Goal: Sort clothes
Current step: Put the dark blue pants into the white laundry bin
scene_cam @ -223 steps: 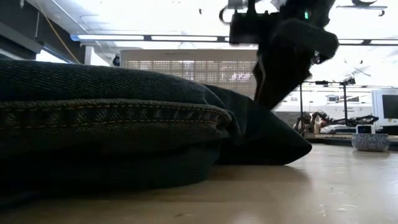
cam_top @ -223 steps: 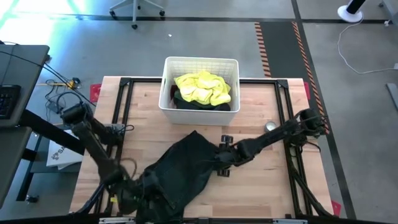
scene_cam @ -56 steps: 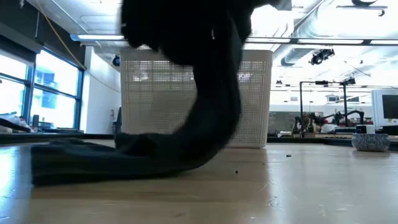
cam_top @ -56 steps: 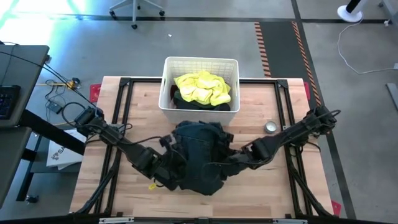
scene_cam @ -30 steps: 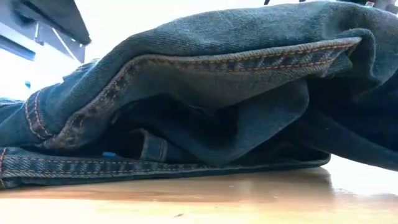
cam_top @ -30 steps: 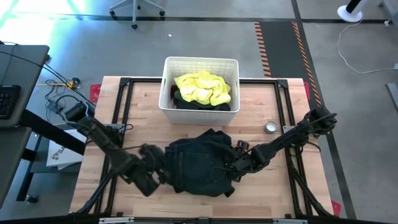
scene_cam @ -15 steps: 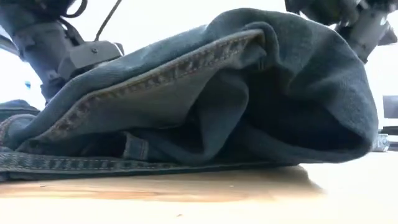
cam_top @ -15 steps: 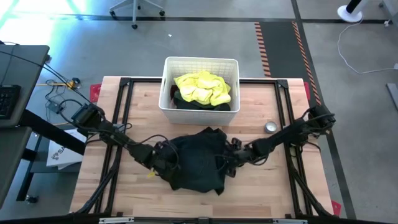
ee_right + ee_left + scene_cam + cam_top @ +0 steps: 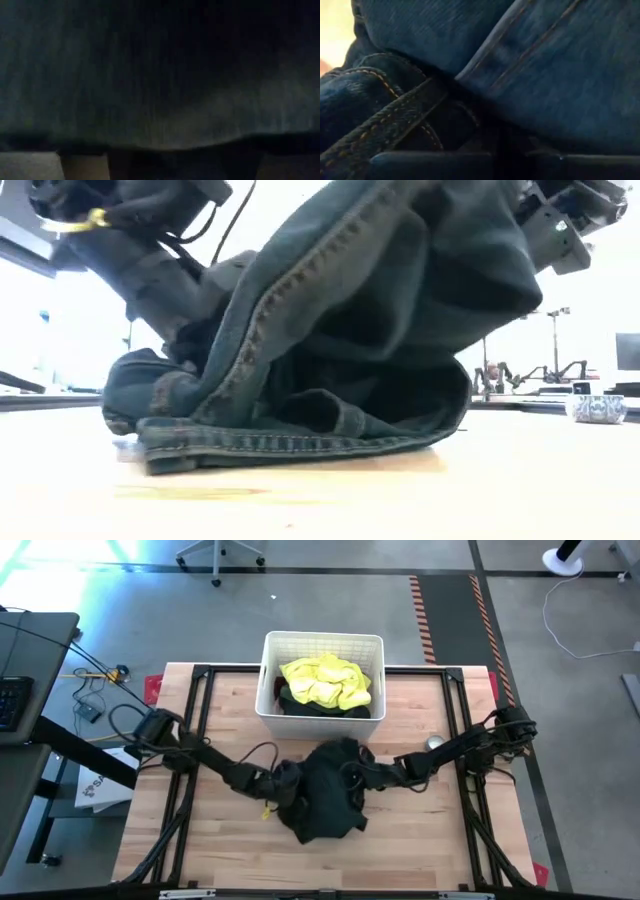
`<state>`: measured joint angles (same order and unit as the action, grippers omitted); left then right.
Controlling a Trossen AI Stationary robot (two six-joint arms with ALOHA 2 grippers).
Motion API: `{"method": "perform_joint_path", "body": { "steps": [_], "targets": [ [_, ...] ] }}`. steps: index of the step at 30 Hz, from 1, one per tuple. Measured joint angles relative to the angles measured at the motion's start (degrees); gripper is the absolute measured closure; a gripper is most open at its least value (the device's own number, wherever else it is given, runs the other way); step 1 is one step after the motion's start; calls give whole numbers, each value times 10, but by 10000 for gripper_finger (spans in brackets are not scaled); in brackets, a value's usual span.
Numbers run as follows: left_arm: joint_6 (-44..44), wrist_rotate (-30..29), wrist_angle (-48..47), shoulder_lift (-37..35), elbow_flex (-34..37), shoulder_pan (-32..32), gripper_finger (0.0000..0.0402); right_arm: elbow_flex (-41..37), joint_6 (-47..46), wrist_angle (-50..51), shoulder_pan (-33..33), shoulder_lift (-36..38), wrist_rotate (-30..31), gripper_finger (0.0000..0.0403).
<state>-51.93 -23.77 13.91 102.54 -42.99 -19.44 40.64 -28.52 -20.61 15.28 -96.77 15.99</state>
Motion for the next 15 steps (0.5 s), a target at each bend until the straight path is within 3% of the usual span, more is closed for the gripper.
{"method": "perform_joint_path", "body": {
  "steps": [8, 15],
  "targets": [
    [51, 13, 97, -11, 2, 28, 401, 0, -37, -79, 18, 0, 60, 165],
    [97, 18, 77, -117, 2, 26, 401, 56, -17, -144, 20, 0, 68, 165]
  ]
}}
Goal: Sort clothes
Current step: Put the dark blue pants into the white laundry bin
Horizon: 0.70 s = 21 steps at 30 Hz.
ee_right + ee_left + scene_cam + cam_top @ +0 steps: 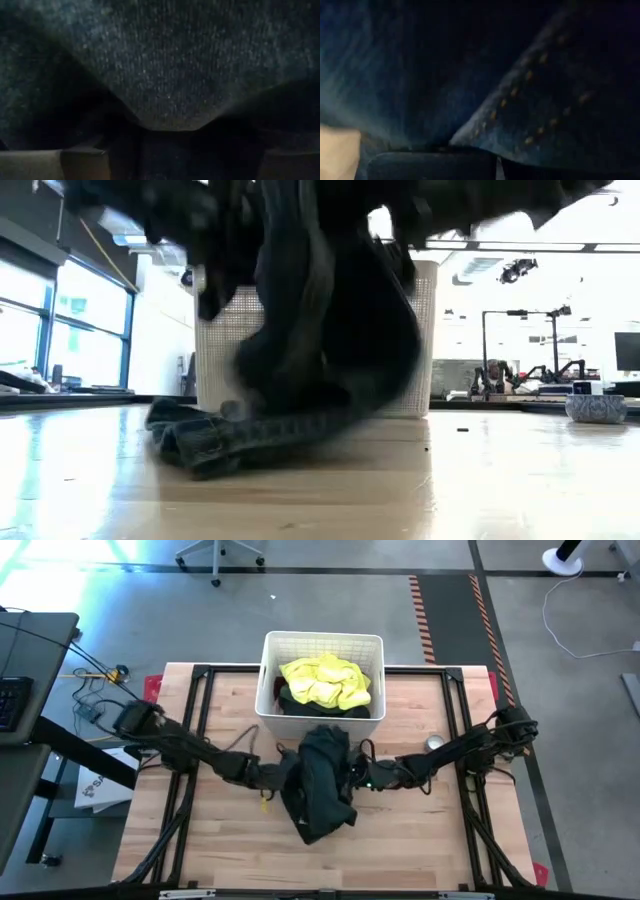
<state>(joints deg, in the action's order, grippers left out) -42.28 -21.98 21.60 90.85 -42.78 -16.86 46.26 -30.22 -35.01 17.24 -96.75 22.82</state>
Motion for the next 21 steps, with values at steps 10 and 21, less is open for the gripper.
{"method": "perform_joint_path", "body": {
  "steps": [10, 21],
  "targets": [
    [112, -69, -53, -252, -5, -14, 401, 276, 178, 110, -57, 1, -45, 165],
    [365, -129, -218, -385, -214, 61, 401, 538, 242, 229, -217, -1, -218, 165]
  ]
}}
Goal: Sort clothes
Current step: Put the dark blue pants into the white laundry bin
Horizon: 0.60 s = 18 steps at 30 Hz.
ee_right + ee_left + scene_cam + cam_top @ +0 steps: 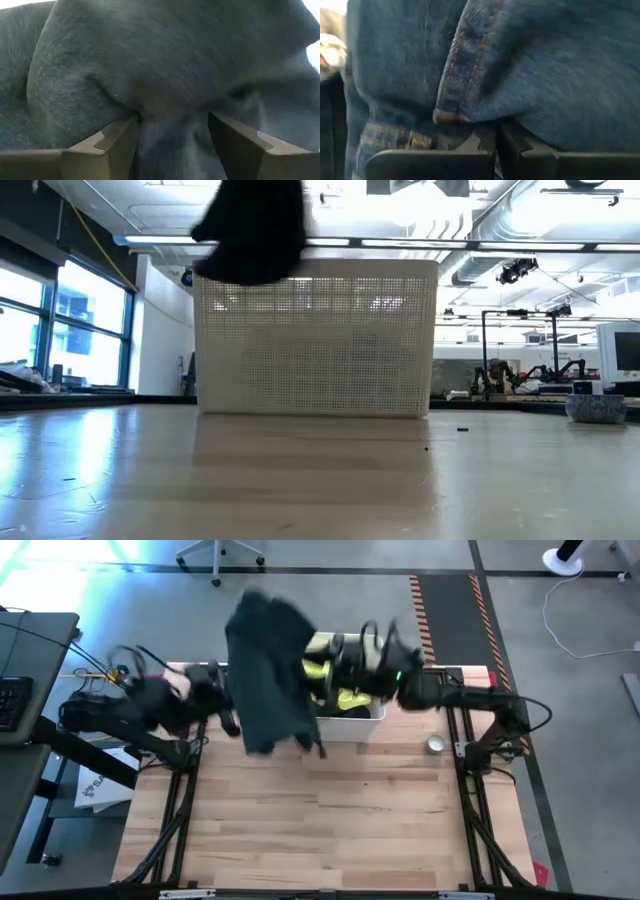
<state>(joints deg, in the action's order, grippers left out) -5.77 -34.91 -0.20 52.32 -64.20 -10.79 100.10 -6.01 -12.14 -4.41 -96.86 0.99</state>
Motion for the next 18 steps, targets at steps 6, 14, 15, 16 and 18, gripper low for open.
{"method": "perform_joint_path", "body": {
  "steps": [6, 14, 15, 16, 18],
  "targets": [
    [85, 16, -140, 58, -176, 128, 401, 76, 33, 103, -92, 0, -63, 165],
    [99, 175, -155, 187, -239, 321, 401, 98, 79, 303, -203, 0, -3, 165],
    [92, 193, -152, 202, -239, 334, 401, 97, 80, 336, -215, 0, 1, 165],
    [87, 208, -152, 216, -239, 345, 401, 97, 84, 370, -226, -1, 1, 165],
    [79, 230, -157, 240, -239, 360, 401, 97, 95, 441, -246, -1, 1, 165]
  ]
}}
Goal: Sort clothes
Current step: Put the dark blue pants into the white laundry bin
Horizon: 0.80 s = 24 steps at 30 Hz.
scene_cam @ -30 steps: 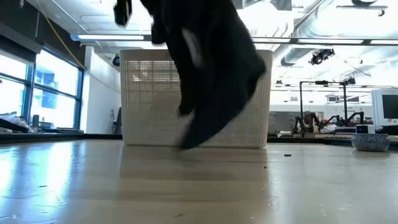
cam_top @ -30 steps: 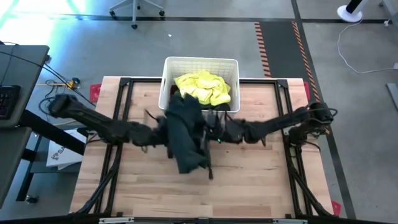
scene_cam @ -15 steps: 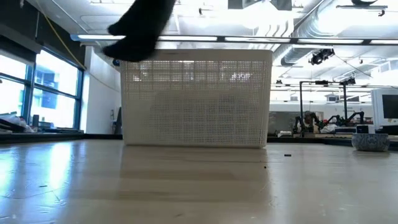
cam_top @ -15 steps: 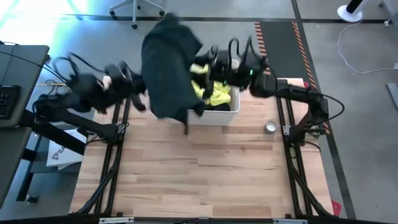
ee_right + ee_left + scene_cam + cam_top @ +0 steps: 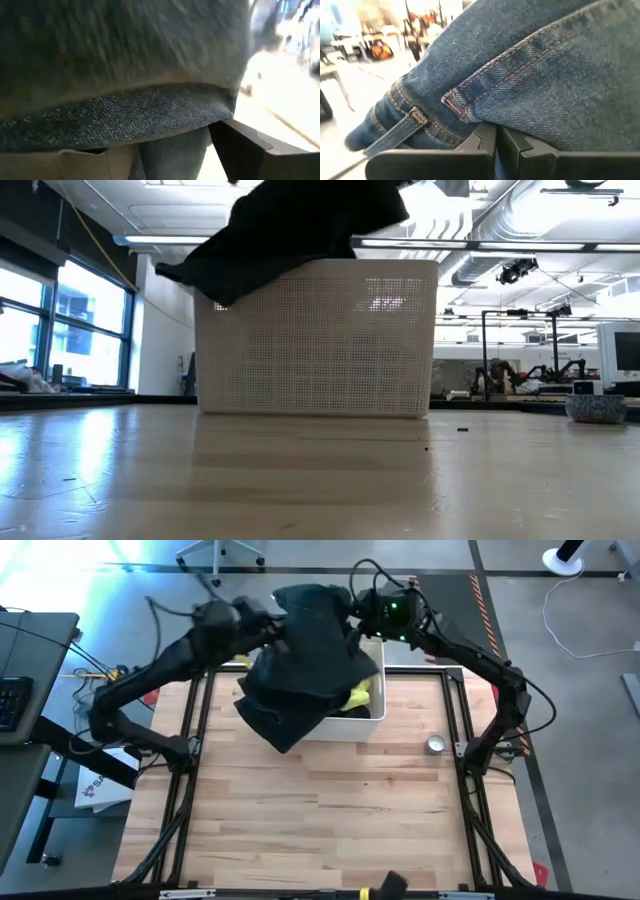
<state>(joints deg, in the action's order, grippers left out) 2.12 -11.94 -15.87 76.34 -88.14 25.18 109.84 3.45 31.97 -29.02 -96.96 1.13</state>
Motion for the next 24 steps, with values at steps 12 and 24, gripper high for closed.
{"method": "perform_joint_path", "body": {
  "steps": [12, 24],
  "targets": [
    [-48, 9, -175, 62, 19, 19, 401, 0, 43, 361, -54, 1, 132, 165],
    [-88, -46, -304, 35, -4, 8, 401, -1, -46, 479, -29, 49, 325, 165]
  ]
}}
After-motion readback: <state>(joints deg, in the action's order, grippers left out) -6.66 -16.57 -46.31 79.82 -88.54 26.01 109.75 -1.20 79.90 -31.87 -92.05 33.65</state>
